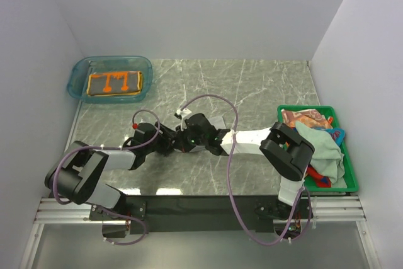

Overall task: Fold and stack the towels
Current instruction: Neatly place the folded towel into the bin

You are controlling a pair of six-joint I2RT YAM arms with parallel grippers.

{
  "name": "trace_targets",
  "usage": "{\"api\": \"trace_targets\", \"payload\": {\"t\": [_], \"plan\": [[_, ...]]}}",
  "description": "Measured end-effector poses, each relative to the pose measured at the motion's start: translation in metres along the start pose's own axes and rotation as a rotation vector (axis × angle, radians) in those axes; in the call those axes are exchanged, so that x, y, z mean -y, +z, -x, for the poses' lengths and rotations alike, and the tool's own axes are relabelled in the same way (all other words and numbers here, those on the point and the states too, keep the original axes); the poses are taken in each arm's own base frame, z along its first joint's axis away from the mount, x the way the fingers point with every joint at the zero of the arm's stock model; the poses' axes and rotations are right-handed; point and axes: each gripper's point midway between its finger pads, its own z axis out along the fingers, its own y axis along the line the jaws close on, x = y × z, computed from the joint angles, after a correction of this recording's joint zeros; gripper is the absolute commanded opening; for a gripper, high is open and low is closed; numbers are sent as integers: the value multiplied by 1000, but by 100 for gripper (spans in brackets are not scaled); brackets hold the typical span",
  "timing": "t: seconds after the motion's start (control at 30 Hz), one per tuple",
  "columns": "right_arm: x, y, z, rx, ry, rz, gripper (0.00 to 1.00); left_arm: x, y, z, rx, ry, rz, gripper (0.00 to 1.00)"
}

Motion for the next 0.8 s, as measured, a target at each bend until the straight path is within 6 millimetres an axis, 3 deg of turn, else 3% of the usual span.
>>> {"api": "trace_targets", "payload": {"t": [0.13, 0.23, 0.27, 0.37, 0.47, 0.5, 0.6, 0.7, 0.8], "plan": [[1, 0, -4, -5, 3, 0, 0, -5, 1, 2, 18, 3, 19, 54], [1, 0, -4, -3, 4, 2, 0, -11, 2, 5, 35, 11, 42, 31], [1, 0, -3, -2, 4, 2, 0, -15, 2, 5, 39, 14, 56, 16], [2, -1, -8, -11, 6, 2, 0, -21, 3, 7, 47, 30, 80, 1], [3, -1, -10, -8, 11, 0, 34, -19, 4, 7, 45, 60, 85, 1], [3, -1, -10, -6, 11, 0, 53, -19, 4, 7, 45, 73, 90, 1], [4, -9, -7, 6, 10, -11, 75, -17, 6, 11, 45, 128, 126, 1], [4, -24, 2, 35, -2, -36, 85, -16, 7, 19, 60, 197, 187, 1], [4, -44, 20, 92, -14, -72, 86, -12, 6, 30, 79, 267, 253, 1]]}}
